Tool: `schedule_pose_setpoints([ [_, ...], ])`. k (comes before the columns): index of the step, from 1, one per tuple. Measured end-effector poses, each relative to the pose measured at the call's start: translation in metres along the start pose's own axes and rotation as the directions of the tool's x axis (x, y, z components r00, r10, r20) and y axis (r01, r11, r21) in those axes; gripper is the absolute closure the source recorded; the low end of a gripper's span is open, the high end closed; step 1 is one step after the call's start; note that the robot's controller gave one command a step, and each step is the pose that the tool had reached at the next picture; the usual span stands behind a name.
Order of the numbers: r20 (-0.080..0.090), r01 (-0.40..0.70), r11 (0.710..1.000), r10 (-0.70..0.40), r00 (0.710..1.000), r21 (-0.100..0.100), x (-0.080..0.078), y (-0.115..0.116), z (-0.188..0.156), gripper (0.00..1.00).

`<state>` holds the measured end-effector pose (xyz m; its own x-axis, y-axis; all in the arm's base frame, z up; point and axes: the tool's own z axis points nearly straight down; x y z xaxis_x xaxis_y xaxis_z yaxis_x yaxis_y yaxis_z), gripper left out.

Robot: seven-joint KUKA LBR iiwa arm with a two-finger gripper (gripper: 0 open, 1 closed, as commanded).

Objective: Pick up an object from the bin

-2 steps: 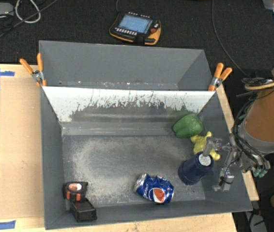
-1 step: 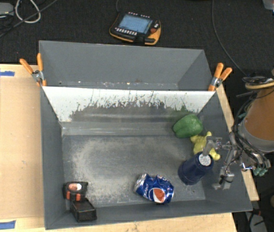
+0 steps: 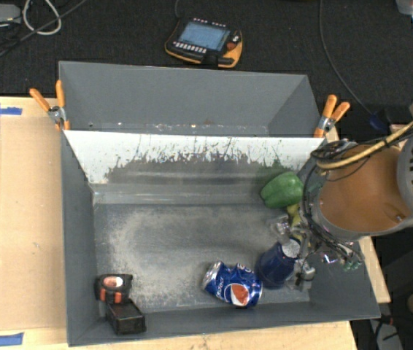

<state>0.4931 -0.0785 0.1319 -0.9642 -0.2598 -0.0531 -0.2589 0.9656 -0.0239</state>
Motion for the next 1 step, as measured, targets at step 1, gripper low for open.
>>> schedule_pose_setpoints([
  [1, -0.007, -0.008, 1.000, 0.008, 1.000, 0.000, 0.0025, -0.0002, 0.0022, 0.00],
])
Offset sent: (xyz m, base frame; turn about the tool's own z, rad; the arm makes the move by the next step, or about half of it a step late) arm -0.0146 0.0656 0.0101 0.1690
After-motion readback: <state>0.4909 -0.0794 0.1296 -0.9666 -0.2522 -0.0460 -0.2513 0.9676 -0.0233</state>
